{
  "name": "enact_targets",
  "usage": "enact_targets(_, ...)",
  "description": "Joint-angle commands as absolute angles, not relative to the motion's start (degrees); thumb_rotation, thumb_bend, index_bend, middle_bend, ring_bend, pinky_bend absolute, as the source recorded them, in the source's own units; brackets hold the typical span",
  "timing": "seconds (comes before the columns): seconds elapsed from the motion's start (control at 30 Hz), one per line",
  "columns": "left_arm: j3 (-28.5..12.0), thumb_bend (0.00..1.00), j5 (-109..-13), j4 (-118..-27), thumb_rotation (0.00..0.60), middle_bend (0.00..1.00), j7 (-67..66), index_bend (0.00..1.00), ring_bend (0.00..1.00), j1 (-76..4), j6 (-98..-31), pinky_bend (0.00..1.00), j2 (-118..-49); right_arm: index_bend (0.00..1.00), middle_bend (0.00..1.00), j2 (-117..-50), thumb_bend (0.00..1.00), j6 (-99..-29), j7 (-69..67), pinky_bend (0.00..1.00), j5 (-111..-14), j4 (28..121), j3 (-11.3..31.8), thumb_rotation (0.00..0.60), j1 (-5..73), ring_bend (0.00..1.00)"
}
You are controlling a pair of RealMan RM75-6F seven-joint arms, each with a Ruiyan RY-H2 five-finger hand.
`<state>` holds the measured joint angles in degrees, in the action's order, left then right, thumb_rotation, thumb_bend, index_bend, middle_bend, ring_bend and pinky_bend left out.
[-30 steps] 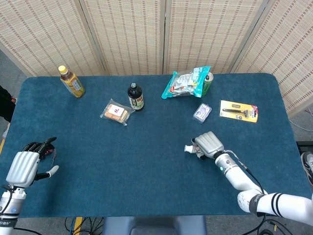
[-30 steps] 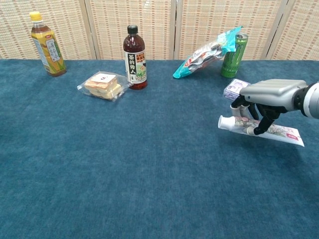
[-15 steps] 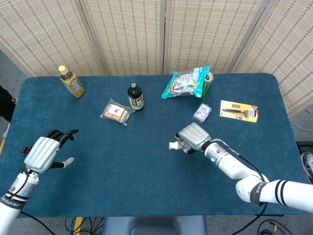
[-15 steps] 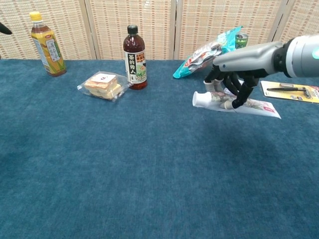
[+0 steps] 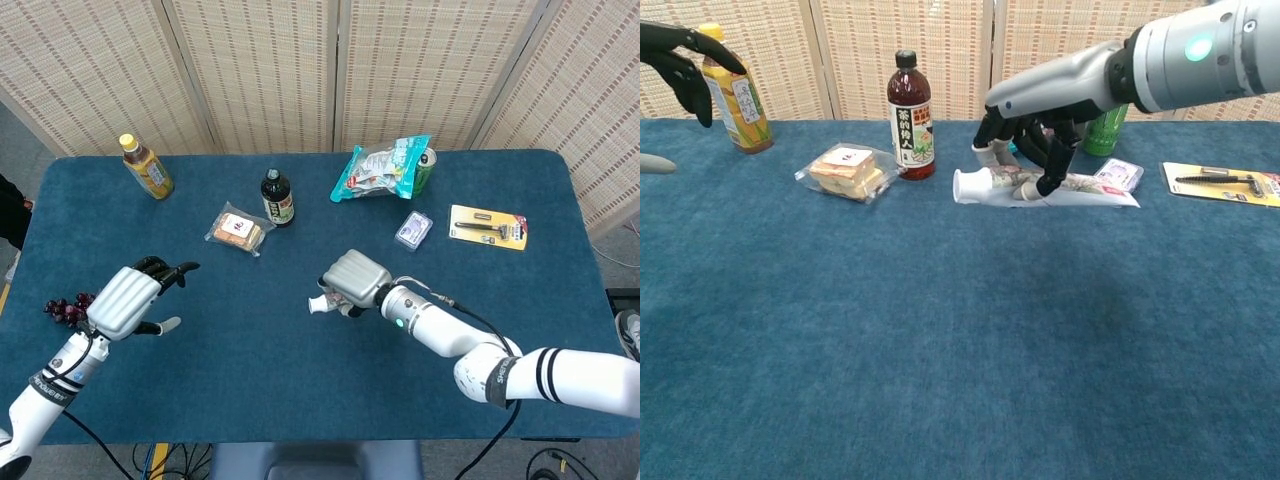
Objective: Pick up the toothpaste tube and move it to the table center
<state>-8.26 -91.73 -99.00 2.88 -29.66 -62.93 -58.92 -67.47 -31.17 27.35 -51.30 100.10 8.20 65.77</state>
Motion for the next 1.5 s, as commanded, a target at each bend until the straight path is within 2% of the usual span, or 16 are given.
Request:
enact_targets(0.03, -8.1, 0.17, -92.2, -98.7, 0.6, 0.41, 2.9, 0.15, 0.34, -31.1, -61.5, 0.22, -58.9, 0.77, 0.71, -67.8, 1.0, -30.7, 27.5, 0.5, -50.4, 99.8, 7.8, 0.6, 67.6, 0.58)
enact_targets(0.43, -7.8, 0.18, -93.6, -100.3, 0.6, 0.44, -3.1, 0.12, 0.35, -37.4, -55.4, 0.22, -60.2, 0.77, 0.72, -68.9, 1.0, -31.0, 28.3, 0.5, -45.8, 99.5, 6.3, 0.6, 74.6, 0.59)
enact_targets(0.83, -7.7, 0.18, -91.0, -101.6, 0.6, 0.45, -11.0, 0.1, 0.35, -42.6, -48.9, 0.22, -62.5, 0.79, 0.72, -71.5, 1.0, -31.7, 27.5, 0.5, -41.6, 96.6, 4.1, 0.6, 79.0, 0.6)
enact_targets(1.1, -8.8, 0.17, -87.7, -102.4, 0.6, 0.45, -11.3, 0.0, 0.35, -44.6, -47.9, 0.22, -62.9, 0.79, 0.73, -72.8, 1.0, -32.0, 27.3, 0.5, -40.2, 95.3, 2.6, 0.6, 81.0, 0.6)
enact_targets(1.23, -8.3, 0.17, -87.2, -102.7, 0.6, 0.45, -11.2, 0.01, 0.35, -45.2, -47.2, 0.22, -62.6, 0.79, 0.73, -73.1, 1.0, -32.5, 26.8, 0.5, -39.7, 94.7, 2.1, 0.6, 81.5, 0.6)
enact_targets(1.5, -6.9, 0.17, -86.5, -102.0, 0.6, 0.45, -13.1, 0.1, 0.35, -46.0, -46.1, 0.22, -63.7, 0.79, 0.73, -73.5, 1.0, -32.8, 26.0, 0.5, -39.3, 93.7, 1.4, 0.6, 82.0, 0.61)
